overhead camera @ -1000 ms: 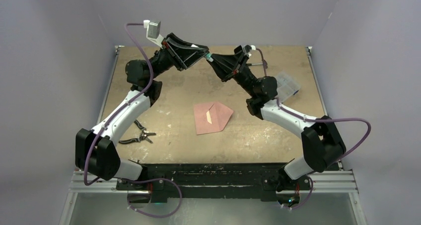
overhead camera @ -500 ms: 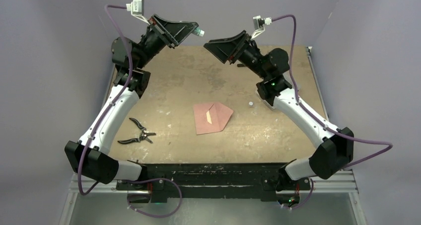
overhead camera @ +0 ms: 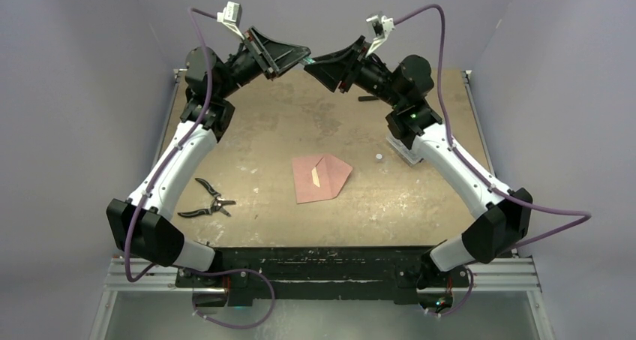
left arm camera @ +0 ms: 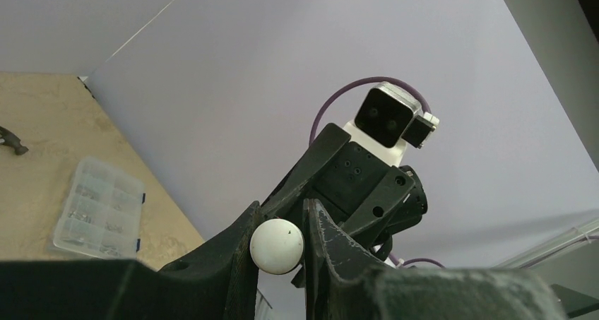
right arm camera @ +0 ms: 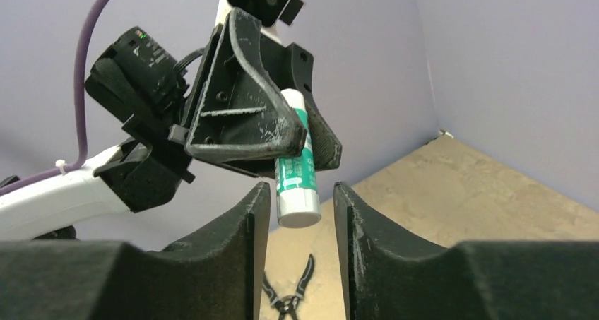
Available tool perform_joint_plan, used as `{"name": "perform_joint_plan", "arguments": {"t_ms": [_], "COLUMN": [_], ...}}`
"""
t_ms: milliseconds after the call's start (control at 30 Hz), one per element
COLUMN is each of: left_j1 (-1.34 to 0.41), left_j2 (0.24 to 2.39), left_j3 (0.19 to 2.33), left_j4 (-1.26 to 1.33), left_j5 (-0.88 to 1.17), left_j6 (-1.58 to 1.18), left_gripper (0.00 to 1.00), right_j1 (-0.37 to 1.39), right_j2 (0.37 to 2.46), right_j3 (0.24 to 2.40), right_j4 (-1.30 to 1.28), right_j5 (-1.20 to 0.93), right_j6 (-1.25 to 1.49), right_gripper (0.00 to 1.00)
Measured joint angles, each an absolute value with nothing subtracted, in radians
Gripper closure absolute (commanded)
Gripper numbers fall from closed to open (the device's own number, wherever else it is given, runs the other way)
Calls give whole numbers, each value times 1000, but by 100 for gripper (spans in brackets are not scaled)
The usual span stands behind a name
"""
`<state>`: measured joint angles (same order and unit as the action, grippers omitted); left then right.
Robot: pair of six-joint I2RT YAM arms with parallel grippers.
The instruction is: Place the letter into the envelope and seal it
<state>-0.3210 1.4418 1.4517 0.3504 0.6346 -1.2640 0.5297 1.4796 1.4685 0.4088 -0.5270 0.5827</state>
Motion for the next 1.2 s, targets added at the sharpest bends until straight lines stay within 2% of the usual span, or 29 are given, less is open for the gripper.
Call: {"name": "perform_joint_plan", "arguments": {"t_ms": [67, 200, 367, 600, 867, 1000, 1033, 1133, 1167, 1200], "left_j1": [-321, -321, -321, -331, -336, -337, -338, -343, -343, -340], "left_j2": [1441, 1442, 1441, 1423, 1372, 1375, 1376, 1376, 1376, 1375], "left_j3": [1452, 1452, 1454, 1418, 1295, 1282, 1282, 1285, 1287, 1290], "left_j4": [350, 351, 366, 484, 773, 830, 846, 876, 875, 874], "left_j5": [638, 644, 655, 677, 738, 808, 826, 862, 866, 862], "left_j6": [-1264, -1265, -1272, -1236, -1053, -989, -976, -941, -930, -922], "left_gripper": [100, 100, 100, 100, 100, 100, 100, 100, 100, 100], "right_j1": [530, 530, 524, 516, 544, 559, 563, 570, 570, 566], "right_j2": [1483, 1483, 1483, 1487, 1589, 1602, 1602, 1602, 1602, 1602], "right_j3": [1460, 1440, 1405, 1319, 1208, 1142, 1134, 1122, 1121, 1121], "right_j4": [417, 453, 533, 751, 1155, 1259, 1276, 1312, 1315, 1324], "right_j5": [-546, -574, -579, -568, -522, -491, -489, -491, -490, -487], "right_j6": [599, 646, 756, 1111, 1753, 1934, 1959, 2009, 2027, 2042], "right_gripper": [63, 82, 99, 100, 100, 100, 92, 37, 27, 21]}}
